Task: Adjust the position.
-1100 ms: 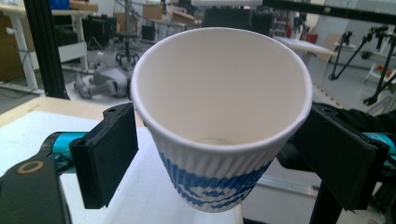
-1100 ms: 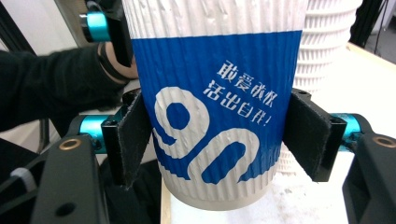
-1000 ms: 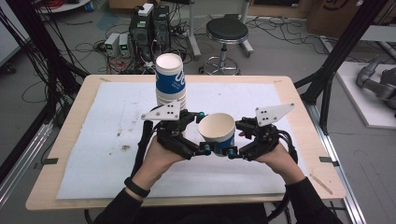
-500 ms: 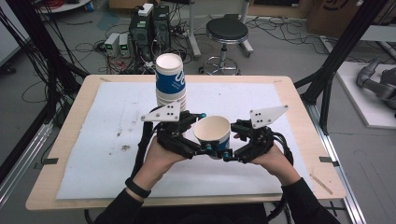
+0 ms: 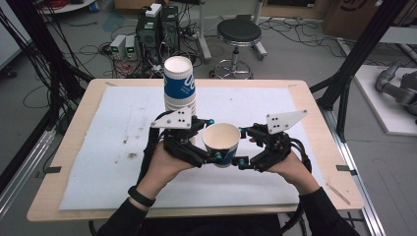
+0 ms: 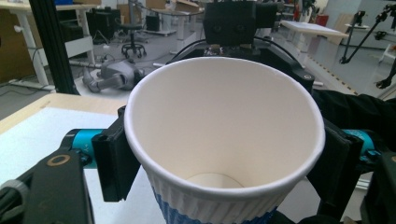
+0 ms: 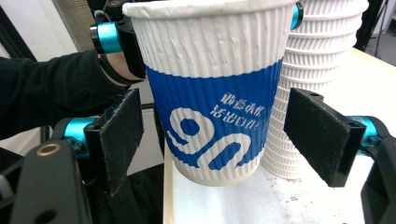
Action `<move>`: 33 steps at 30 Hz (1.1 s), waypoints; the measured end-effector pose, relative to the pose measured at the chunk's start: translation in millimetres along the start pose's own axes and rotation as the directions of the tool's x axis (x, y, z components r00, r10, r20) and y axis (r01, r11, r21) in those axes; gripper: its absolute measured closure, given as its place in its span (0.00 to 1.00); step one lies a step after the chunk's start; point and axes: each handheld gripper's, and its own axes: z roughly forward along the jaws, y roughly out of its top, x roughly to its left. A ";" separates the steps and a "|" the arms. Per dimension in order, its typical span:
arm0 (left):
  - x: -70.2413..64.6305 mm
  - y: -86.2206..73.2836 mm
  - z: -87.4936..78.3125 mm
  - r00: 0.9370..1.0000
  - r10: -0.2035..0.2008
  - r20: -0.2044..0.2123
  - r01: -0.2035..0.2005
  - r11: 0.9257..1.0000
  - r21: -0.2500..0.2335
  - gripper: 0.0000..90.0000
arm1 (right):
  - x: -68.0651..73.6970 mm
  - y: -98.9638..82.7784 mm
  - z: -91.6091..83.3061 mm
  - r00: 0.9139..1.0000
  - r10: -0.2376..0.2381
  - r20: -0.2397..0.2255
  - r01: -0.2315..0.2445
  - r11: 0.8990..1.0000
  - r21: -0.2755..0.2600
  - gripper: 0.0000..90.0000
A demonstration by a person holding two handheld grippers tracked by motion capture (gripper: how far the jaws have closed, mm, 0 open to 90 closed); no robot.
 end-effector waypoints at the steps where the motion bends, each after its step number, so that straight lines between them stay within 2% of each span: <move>1: 0.0 0.0 0.0 1.000 0.000 0.000 0.000 1.000 0.000 0.26 | 0.0 0.0 0.0 1.000 0.000 0.000 0.000 1.000 0.000 0.22; 4: -1.7 0.6 1.3 1.000 0.002 -0.011 -0.002 1.000 0.010 0.26 | 0.0 -1.6 7.8 1.000 0.012 0.011 -0.012 0.999 0.040 0.22; 10: -3.6 1.9 3.8 1.000 0.017 -0.013 -0.016 0.999 0.034 0.26 | 0.7 -3.4 17.5 1.000 0.026 -0.004 -0.026 0.998 0.054 0.22; 11: -3.9 1.9 4.2 1.000 0.017 -0.015 -0.017 0.999 0.039 0.26 | 1.0 -3.7 18.6 1.000 0.025 0.001 -0.025 0.998 0.054 0.23; 12: -4.4 1.9 4.7 1.000 0.016 -0.014 -0.016 0.999 0.039 0.26 | 0.7 -4.2 20.1 1.000 0.021 0.003 -0.021 0.998 0.053 0.29; 18: -4.9 1.4 6.6 1.000 0.014 -0.011 -0.014 0.999 0.035 0.24 | 0.7 -4.6 20.6 1.000 0.023 -0.013 -0.022 0.998 0.055 0.30; 27: -4.8 0.8 7.9 1.000 0.007 -0.002 -0.007 1.000 0.031 0.20 | 0.1 -4.3 18.9 1.000 0.010 -0.013 -0.010 0.999 0.048 0.30; 31: -4.0 0.7 6.2 1.000 0.008 0.000 -0.008 1.000 0.017 0.19 | 0.1 -4.0 16.7 1.000 0.012 -0.009 -0.012 0.999 0.040 0.30; 33: -3.5 0.4 5.1 1.000 -0.011 0.006 0.011 1.000 -0.003 0.19 | 0.0 -3.9 15.7 1.000 0.015 -0.007 -0.015 0.999 0.038 0.30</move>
